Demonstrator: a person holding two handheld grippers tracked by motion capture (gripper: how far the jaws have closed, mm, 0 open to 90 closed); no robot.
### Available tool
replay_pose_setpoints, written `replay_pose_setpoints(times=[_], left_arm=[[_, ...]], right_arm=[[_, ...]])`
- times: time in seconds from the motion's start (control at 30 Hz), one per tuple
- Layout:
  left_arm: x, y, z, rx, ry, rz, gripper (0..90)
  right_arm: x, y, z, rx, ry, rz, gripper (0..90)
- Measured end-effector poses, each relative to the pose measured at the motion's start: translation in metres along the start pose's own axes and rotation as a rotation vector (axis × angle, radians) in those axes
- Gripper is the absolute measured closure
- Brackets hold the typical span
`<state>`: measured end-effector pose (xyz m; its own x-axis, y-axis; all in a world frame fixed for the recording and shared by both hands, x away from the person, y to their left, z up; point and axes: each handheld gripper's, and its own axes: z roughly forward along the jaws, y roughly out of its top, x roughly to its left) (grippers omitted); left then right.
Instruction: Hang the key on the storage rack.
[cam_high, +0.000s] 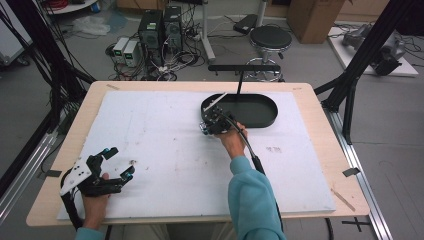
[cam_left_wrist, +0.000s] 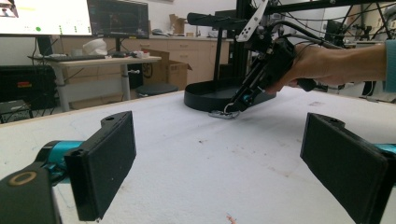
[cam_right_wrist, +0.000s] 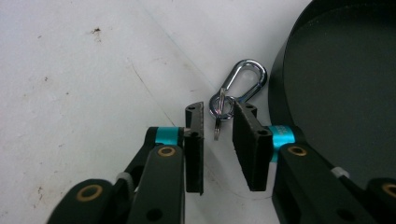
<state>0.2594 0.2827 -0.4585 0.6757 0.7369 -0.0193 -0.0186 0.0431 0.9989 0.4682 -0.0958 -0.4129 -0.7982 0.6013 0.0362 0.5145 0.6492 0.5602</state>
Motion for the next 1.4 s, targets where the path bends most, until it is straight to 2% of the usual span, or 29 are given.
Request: replay_pose_setpoints(times=[0.37, 0.6, 0.77, 0.8, 1.03, 1.17, 1.4], left_arm=[[0.0, 0.0, 0.0, 0.0, 0.0, 0.0, 10.8], [0.0, 0.0, 0.0, 0.001, -0.001, 0.001, 10.8], [0.0, 0.0, 0.0, 0.001, 0.0, 0.002, 10.7], [0.0, 0.0, 0.0, 0.002, 0.0, 0.001, 10.8], [0.0, 0.0, 0.0, -0.001, -0.001, -0.002, 10.8], [0.0, 0.0, 0.0, 0.001, -0.001, 0.0, 10.8], [0.0, 0.0, 0.0, 0.001, -0.001, 0.0, 10.7]], right_arm=[[-0.002, -0.001, 0.002, -0.011, 0.02, 0.013, 78.7], [-0.002, -0.001, 0.002, -0.006, 0.013, 0.008, 85.0], [-0.004, -0.002, 0.003, -0.011, 0.018, 0.019, 88.1], [-0.003, -0.002, 0.003, -0.006, 0.015, 0.042, 88.4], [-0.003, -0.002, 0.001, -0.013, 0.021, 0.061, 89.5], [-0.003, -0.001, -0.003, -0.031, 0.028, 0.045, 89.6], [-0.005, 0.001, -0.03, -0.11, 0.031, 0.037, 89.5]])
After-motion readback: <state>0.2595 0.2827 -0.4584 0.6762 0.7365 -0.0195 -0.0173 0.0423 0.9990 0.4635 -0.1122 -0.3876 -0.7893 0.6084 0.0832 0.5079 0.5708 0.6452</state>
